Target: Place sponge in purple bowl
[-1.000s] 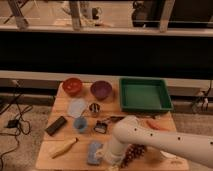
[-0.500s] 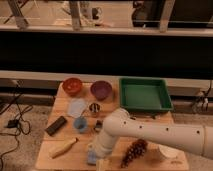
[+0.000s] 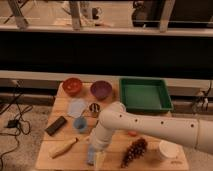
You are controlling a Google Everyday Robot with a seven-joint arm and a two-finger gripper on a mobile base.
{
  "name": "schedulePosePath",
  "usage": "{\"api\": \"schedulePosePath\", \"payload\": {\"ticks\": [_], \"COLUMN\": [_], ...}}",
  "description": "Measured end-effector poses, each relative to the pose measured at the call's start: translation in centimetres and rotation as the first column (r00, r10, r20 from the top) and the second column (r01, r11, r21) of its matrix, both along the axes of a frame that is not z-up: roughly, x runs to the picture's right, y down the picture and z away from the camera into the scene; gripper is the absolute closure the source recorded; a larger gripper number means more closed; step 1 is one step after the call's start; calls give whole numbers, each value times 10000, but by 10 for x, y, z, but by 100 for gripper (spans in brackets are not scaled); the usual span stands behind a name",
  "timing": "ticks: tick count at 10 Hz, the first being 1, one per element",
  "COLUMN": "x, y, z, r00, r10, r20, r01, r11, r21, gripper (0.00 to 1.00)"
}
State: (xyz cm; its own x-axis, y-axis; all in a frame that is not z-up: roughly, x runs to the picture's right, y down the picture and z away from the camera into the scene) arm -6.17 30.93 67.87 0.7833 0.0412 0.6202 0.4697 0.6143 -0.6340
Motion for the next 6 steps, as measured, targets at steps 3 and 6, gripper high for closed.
{"api": "schedulePosePath", "payload": {"ticks": [3, 6], "x": [24, 24], "y": [27, 34], "z": [35, 46], "r00": [9990, 9987], "r10": [408, 505], "r20": [-194, 5], "r01": [-412, -505], "r11": [9989, 9985], "r21": [-208, -217], "gripper": [20, 20]}}
